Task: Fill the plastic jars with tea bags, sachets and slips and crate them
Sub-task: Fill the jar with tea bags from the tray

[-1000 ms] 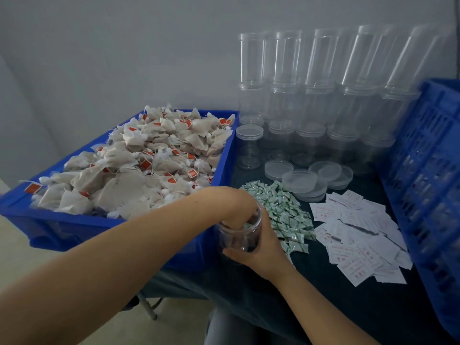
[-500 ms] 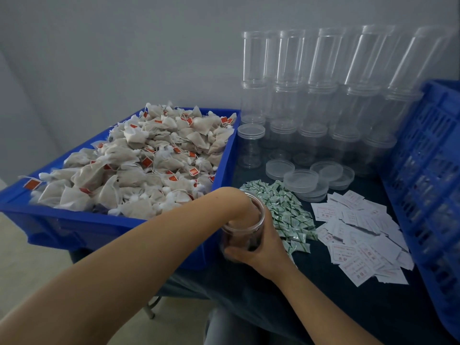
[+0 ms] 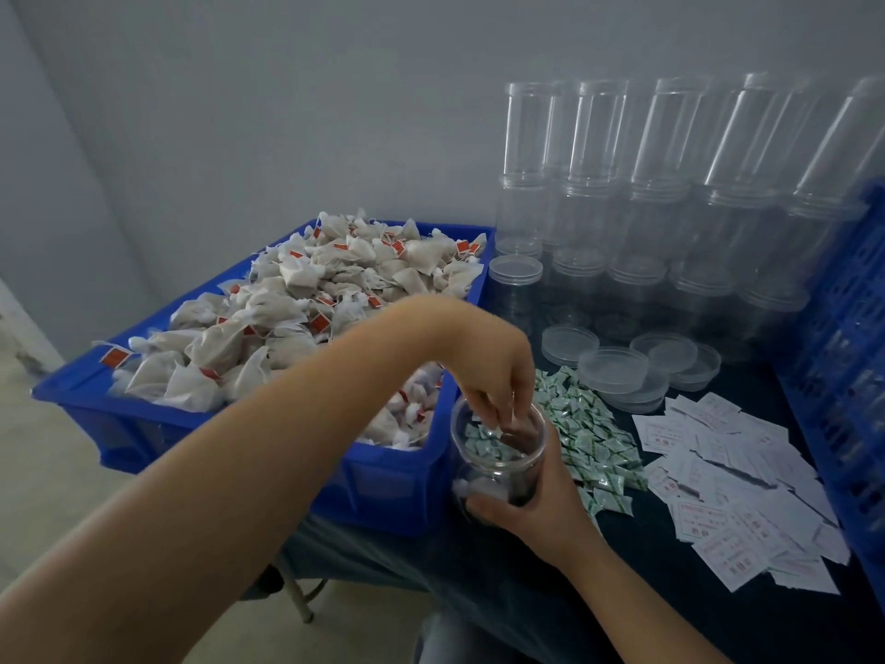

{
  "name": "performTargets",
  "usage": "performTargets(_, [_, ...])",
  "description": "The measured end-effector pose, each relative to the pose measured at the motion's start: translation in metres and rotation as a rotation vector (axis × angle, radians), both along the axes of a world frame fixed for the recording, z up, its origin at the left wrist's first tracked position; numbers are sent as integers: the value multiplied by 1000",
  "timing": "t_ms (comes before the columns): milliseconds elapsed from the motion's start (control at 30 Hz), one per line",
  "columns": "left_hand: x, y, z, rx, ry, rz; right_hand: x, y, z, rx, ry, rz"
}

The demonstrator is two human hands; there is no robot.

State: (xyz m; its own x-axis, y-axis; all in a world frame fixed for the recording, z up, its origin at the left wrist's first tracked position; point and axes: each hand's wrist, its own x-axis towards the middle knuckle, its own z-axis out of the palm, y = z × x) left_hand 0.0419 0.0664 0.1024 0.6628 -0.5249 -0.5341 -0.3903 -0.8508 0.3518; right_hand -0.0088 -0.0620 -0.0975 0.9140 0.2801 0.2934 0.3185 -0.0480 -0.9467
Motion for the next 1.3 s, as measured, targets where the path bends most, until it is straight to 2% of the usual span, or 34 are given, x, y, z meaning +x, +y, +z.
performTargets(67, [3, 20, 14, -187, -96, 124, -2, 0, 0, -11, 6, -17])
performTargets(133, [9, 44, 22, -265, -273, 227, -3, -1, -1, -20, 12, -28])
performTargets(233, [30, 76, 5, -226, -567, 386, -1, -2, -2, -21, 19, -25])
performTargets(367, [52, 109, -36, -156, -749, 619, -1, -2, -1, -25, 26, -18])
performTargets(600, [66, 136, -86, 222, -862, 437, -2, -2, 0, -48, 33, -27])
performTargets(767, [65, 128, -90, 477, -913, 426, -1, -2, -2, -62, 39, -40])
performTargets(1000, [62, 123, -90, 579, -1007, 451, -1, -1, -3, -62, 31, -42])
performTargets(1067, [62, 124, -85, 539, -1030, 473, -1, -2, -2, -65, 36, -43])
performTargets(1233, [59, 127, -68, 200, -1096, 559, -1, -2, -2, -78, 19, -54])
performTargets(1300, [58, 127, -59, 121, -1106, 568, -1, -2, -3, -73, 22, -54])
